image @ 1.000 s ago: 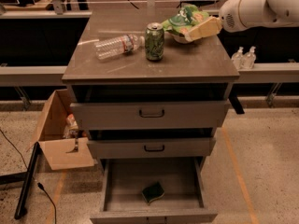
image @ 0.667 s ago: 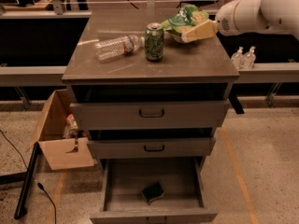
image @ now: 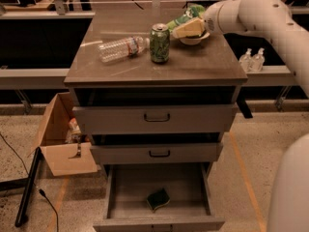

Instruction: Pick green rice chip bag from paper bowl and place on counter

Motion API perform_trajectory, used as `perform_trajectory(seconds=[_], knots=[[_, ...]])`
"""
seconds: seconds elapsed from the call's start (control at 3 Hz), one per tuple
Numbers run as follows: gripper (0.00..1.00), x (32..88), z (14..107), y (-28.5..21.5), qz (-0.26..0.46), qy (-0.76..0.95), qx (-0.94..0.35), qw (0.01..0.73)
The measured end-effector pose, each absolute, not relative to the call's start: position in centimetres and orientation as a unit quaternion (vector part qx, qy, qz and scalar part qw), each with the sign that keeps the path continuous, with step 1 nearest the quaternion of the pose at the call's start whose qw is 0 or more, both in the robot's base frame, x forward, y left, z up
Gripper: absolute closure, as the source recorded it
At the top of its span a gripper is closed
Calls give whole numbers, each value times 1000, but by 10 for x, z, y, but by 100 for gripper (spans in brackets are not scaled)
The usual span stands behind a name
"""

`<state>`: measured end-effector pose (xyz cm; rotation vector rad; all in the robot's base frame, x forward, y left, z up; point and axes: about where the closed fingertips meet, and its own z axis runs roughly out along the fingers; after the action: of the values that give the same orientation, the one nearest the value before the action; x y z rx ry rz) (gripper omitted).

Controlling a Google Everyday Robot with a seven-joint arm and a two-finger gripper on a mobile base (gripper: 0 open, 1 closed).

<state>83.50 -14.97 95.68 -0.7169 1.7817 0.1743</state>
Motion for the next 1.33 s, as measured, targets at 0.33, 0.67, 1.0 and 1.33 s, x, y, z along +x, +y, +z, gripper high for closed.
perform_trajectory(seconds=[0.33,0.67,1.0,1.33], knots=[[0,864,950,-136,70,752,-311,577],[0,890,939,-129,64,748,-312,582],[0,908,925,-128,57,749,-313,582],[18,919,911,-126,56,753,-307,579]])
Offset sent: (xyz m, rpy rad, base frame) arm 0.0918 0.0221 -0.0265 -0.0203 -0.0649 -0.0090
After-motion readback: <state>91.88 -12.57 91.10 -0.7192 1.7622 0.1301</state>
